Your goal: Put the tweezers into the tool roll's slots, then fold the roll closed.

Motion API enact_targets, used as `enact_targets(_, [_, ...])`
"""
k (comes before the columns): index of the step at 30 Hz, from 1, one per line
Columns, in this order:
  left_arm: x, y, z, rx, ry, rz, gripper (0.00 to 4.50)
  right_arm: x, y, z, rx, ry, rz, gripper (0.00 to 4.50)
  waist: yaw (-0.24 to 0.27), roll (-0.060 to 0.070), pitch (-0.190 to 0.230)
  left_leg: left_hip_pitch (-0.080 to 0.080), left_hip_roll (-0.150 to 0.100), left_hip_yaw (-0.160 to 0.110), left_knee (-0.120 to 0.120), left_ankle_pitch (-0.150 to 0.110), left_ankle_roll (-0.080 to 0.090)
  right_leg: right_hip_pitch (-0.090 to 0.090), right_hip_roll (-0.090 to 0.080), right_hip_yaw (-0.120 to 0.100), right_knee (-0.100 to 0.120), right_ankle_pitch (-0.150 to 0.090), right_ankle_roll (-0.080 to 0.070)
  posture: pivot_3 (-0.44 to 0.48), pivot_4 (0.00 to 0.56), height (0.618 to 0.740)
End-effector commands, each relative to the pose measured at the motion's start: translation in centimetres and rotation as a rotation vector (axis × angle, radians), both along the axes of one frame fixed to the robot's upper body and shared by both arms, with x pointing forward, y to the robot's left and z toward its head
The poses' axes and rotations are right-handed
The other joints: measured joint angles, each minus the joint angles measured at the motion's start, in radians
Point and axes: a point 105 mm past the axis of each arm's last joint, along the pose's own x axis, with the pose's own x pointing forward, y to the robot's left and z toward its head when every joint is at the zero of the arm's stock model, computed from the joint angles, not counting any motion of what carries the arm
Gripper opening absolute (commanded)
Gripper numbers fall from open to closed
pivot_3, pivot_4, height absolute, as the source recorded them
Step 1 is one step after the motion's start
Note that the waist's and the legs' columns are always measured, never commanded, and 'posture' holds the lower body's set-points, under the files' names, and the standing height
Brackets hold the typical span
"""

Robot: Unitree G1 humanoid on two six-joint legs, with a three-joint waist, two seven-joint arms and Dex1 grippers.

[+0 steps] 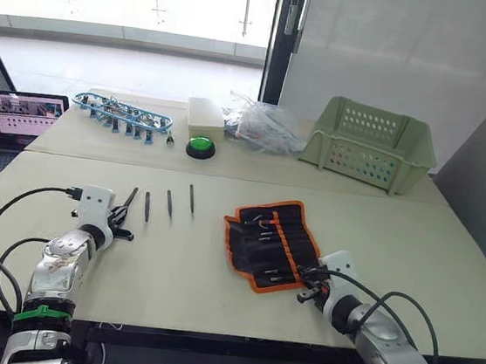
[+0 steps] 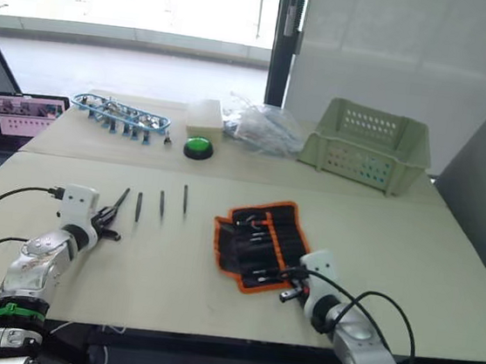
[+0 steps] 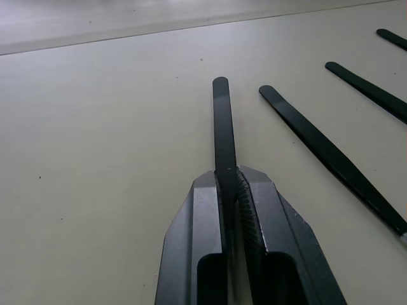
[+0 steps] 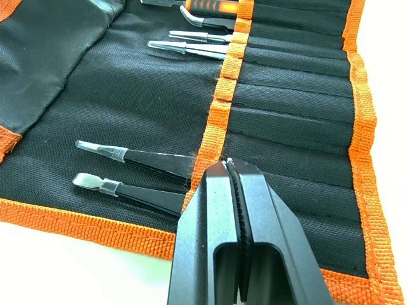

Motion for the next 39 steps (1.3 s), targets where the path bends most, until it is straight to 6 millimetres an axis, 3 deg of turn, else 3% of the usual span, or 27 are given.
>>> enact_targets(1, [-0.2, -1.1, 7.2, 0.067, -0.219, -0.092, 0.03, -1.4, 0.1, -2.9, -0.011, 0.136, 0.003, 0.0, 0.0, -0.004, -0.001, -0.003, 0.0, 0.0, 0.0, 0.0, 0.0, -0.003, 0.0, 0.0, 0.0, 0.0, 0.0, 0.0, 0.15, 0.724])
enact_targets(4, [-0.7, -5.5, 10.2, 0.051, -0.291, -0.315, 0.03, -1.4, 0.4, -3.0, -0.009, 0.139, 0.006, 0.0, 0.0, -0.005, -0.001, -0.011, 0.0, 0.0, 0.0, 0.004, 0.007, -0.011, 0.0, 0.0, 0.0, 0.005, 0.006, 0.0, 0.15, 0.724])
enact_targets(6, [-1.4, -8.8, 10.3, 0.004, -0.252, -0.492, 0.03, -1.3, 0.6, -3.0, -0.006, 0.138, 0.009, 0.0, 0.0, -0.005, -0.001, -0.011, 0.0, 0.001, 0.0, 0.004, 0.007, -0.011, 0.0, 0.0, 0.0, 0.005, 0.005, 0.0, 0.15, 0.724])
enact_targets(11, [-2.7, -16.5, 8.3, -0.031, -0.051, -0.873, 0.03, -1.3, 1.0, -3.1, -0.003, 0.14, 0.011, 0.0, -0.003, -0.004, 0.0, -0.011, 0.0, 0.001, 0.0, 0.004, 0.007, -0.011, 0.001, 0.001, 0.0, 0.001, 0.0, 0.0, 0.15, 0.724])
enact_targets(14, [-1.9, -19.2, 6.6, 0.056, 0.056, -0.94, 0.03, -1.3, 1.1, -3.3, -0.005, 0.144, 0.012, 0.0, -0.006, -0.004, 0.001, -0.011, 0.0, 0.0, 0.0, 0.005, 0.008, -0.011, 0.002, 0.001, 0.0, 0.001, 0.0, 0.0, 0.15, 0.724])
enact_targets(18, [-2.5, -22.1, 5.7, 0.148, 0.139, -1.094, 0.03, -1.3, 1.2, -3.3, -0.008, 0.145, 0.005, 0.0, -0.018, -0.004, 0.001, -0.01, 0.0, 0.0, -0.001, 0.005, 0.008, -0.011, 0.004, 0.003, 0.0, 0.001, 0.001, 0.0, 0.15, 0.724])
enact_targets(22, [-2.5, -22.6, 4.0, 0.279, 0.258, -1.162, 0.03, -1.7, 1.2, -3.4, -0.004, 0.144, -0.009, 0.0, -0.022, -0.003, 0.001, -0.011, 0.0, -0.001, -0.002, 0.005, 0.008, -0.012, 0.006, 0.004, 0.0, 0.003, 0.005, 0.0, 0.15, 0.724])
enact_targets(39, [-0.6, -24.6, 2.2, 0.501, 0.282, -1.176, 0.03, -2.2, 1.4, -3.5, 0.015, 0.143, -0.051, 0.0, -0.011, -0.003, 0.001, -0.011, 0.0, -0.001, -0.004, 0.004, 0.009, -0.012, 0.006, 0.005, 0.0, 0.002, 0.007, 0.0, 0.15, 0.724])
